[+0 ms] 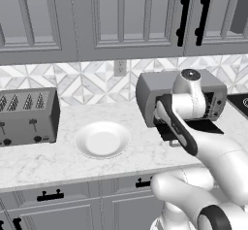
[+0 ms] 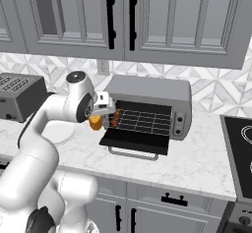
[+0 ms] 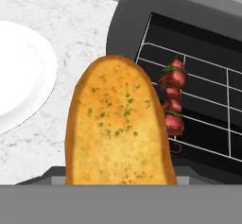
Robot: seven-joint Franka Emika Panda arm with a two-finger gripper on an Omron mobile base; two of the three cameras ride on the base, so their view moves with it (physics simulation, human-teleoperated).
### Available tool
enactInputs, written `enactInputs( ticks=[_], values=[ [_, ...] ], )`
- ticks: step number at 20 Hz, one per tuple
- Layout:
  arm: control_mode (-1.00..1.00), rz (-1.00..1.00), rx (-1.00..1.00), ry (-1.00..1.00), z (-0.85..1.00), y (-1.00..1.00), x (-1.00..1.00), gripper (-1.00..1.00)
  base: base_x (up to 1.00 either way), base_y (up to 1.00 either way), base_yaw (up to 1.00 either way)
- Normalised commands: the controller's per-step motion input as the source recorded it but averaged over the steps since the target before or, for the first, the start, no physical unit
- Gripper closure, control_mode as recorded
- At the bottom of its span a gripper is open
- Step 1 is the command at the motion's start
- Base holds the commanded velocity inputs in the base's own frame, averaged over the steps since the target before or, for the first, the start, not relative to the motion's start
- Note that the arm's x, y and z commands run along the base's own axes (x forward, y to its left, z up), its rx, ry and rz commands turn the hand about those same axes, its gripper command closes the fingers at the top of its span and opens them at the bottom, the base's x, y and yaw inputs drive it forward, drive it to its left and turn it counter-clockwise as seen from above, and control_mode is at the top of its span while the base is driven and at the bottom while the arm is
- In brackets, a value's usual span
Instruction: Pick up the kebab skewer and baguette bread, and place them inside the toaster oven. Close the toaster oven door and start by setting the timer.
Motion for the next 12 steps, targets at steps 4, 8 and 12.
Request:
enactInputs(
  ticks=[4,8,12],
  values=[
    [-1.0,-0.09,0.0,0.0,0.26,-1.0,0.06,1.0,0.0,0.0,0.0],
    [-1.0,0.0,0.0,0.0,0.0,-0.99,0.18,1.0,0.0,0.0,0.0],
    [-1.0,0.0,0.0,-0.01,-0.09,-0.76,0.17,1.0,0.0,0.0,0.0]
  ],
)
